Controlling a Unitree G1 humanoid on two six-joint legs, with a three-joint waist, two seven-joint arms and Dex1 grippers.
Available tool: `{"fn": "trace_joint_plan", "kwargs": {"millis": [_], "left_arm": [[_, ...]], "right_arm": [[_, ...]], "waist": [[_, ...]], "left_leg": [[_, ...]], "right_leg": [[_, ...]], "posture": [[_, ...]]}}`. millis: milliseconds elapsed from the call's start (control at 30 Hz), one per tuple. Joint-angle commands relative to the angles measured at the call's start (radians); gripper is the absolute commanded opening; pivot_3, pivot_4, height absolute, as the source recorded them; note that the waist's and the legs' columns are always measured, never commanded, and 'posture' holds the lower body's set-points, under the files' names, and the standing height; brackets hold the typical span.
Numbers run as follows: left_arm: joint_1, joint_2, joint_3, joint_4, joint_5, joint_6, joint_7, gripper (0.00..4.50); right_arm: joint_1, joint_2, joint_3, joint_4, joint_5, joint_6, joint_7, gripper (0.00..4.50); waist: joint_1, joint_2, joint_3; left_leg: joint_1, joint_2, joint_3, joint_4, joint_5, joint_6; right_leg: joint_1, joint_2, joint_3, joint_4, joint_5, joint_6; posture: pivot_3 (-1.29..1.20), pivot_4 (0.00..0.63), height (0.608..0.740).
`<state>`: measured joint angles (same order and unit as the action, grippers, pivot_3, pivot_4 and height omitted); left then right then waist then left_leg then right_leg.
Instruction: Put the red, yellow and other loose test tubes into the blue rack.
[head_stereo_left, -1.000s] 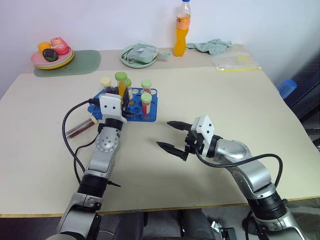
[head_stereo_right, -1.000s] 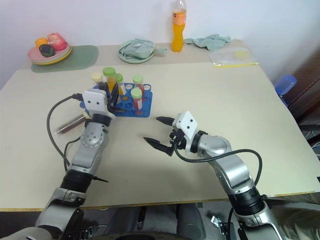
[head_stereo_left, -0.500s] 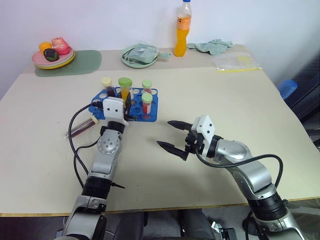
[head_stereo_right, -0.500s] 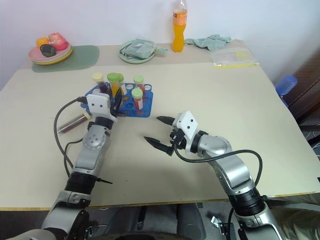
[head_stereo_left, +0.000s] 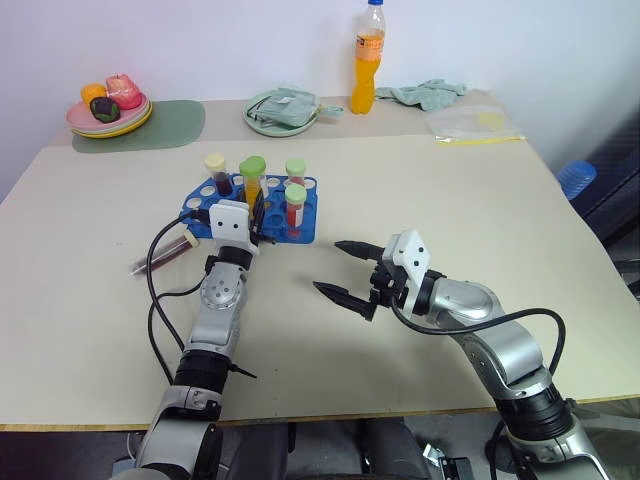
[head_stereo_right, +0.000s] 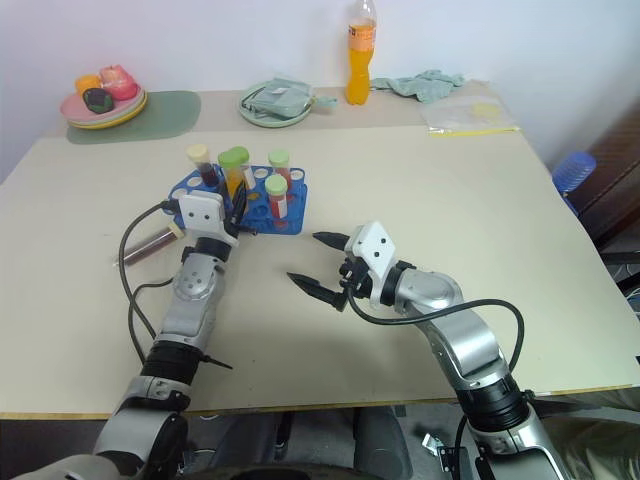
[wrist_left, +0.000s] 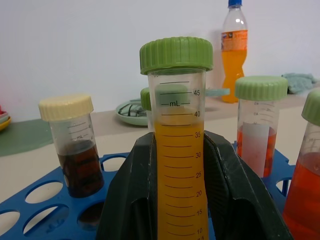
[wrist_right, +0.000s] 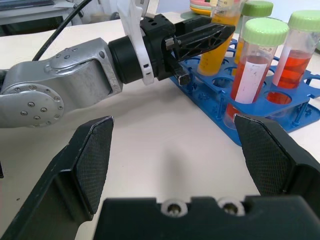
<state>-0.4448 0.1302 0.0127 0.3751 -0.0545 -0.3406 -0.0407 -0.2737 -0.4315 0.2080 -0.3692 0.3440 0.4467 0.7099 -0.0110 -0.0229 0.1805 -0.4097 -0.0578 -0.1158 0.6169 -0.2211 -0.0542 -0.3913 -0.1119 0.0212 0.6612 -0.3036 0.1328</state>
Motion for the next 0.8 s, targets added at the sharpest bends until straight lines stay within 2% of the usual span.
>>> {"fn": "trace_joint_plan", "kwargs": {"millis": [33, 133, 233, 267, 400, 533, 633, 733, 800], "left_arm": [[-0.030, -0.008, 0.024, 0.017, -0.010, -0.039, -0.010, 1.19], [-0.027, -0.009, 0.034, 0.013, -0.016, -0.048, -0.022, 2.56], [0.004, -0.008, 0.038, -0.046, -0.031, -0.035, -0.043, 4.15], [0.016, -0.007, 0.040, -0.069, -0.038, -0.028, -0.050, 4.46], [0.077, 0.009, 0.076, -0.238, -0.082, 0.038, -0.051, 4.46], [0.107, 0.075, 0.152, -0.468, -0.175, 0.187, -0.062, 4.46], [0.094, 0.178, 0.240, -0.583, -0.288, 0.338, -0.095, 4.46], [0.078, 0.303, 0.294, -0.614, -0.391, 0.499, -0.173, 4.46], [0.050, 0.448, 0.313, -0.592, -0.482, 0.743, -0.239, 4.46]], "right_arm": [[-0.011, 0.009, -0.010, -0.030, 0.001, -0.015, -0.005, 4.24], [-0.010, 0.011, -0.011, -0.032, 0.000, -0.014, -0.007, 4.24], [-0.007, 0.012, -0.011, -0.036, 0.001, -0.013, -0.010, 4.24], [-0.006, 0.013, -0.012, -0.037, 0.002, -0.012, -0.011, 4.24], [0.001, 0.012, -0.015, -0.045, 0.005, -0.012, -0.015, 4.24], [0.008, 0.006, -0.025, -0.050, 0.012, -0.012, -0.014, 4.24], [0.007, 0.002, -0.028, -0.046, 0.014, -0.014, -0.008, 4.24], [0.001, 0.003, -0.027, -0.036, 0.013, -0.019, 0.002, 4.24], [-0.012, 0.005, -0.024, -0.020, 0.011, -0.026, 0.011, 4.24]], "waist": [[0.000, 0.000, 0.000], [-0.001, 0.000, 0.000], [-0.004, 0.000, 0.000], [-0.005, 0.000, 0.000], [-0.004, 0.000, 0.000], [-0.004, 0.000, 0.000], [-0.004, 0.000, 0.000], [-0.005, 0.000, 0.000], [-0.005, 0.000, 0.000]], "left_leg": [[0.000, 0.000, 0.000, 0.000, 0.000, 0.000], [0.000, 0.000, 0.000, 0.000, 0.000, 0.000], [0.000, 0.000, 0.000, 0.000, 0.000, 0.000], [0.000, 0.000, 0.000, 0.000, 0.000, 0.000], [0.000, 0.000, 0.000, 0.000, 0.000, 0.000], [0.000, 0.001, 0.000, 0.000, 0.000, 0.000], [0.000, 0.001, 0.000, 0.000, 0.000, 0.000], [0.000, 0.001, 0.000, 0.000, 0.000, 0.000], [0.000, 0.001, 0.000, 0.000, 0.000, 0.000]], "right_leg": [[0.000, 0.000, 0.000, 0.000, 0.000, 0.000], [0.000, 0.000, 0.000, 0.000, 0.000, 0.000], [0.000, 0.000, 0.000, 0.000, 0.000, 0.000], [-0.001, 0.000, 0.000, 0.001, 0.000, 0.000], [-0.001, 0.000, 0.000, 0.001, 0.000, 0.000], [-0.001, 0.000, 0.000, 0.001, 0.000, 0.000], [-0.001, 0.000, 0.000, 0.001, 0.000, 0.000], [-0.001, 0.001, 0.000, 0.002, 0.000, 0.000], [-0.001, 0.001, 0.000, 0.002, 0.000, 0.000]], "posture": [[0.00, 0.150, 0.740], [0.00, 0.150, 0.740], [0.00, 0.150, 0.740], [0.00, 0.150, 0.740], [0.00, 0.150, 0.740], [0.00, 0.150, 0.740], [0.00, 0.150, 0.740], [0.00, 0.150, 0.740], [0.00, 0.150, 0.740]]}}
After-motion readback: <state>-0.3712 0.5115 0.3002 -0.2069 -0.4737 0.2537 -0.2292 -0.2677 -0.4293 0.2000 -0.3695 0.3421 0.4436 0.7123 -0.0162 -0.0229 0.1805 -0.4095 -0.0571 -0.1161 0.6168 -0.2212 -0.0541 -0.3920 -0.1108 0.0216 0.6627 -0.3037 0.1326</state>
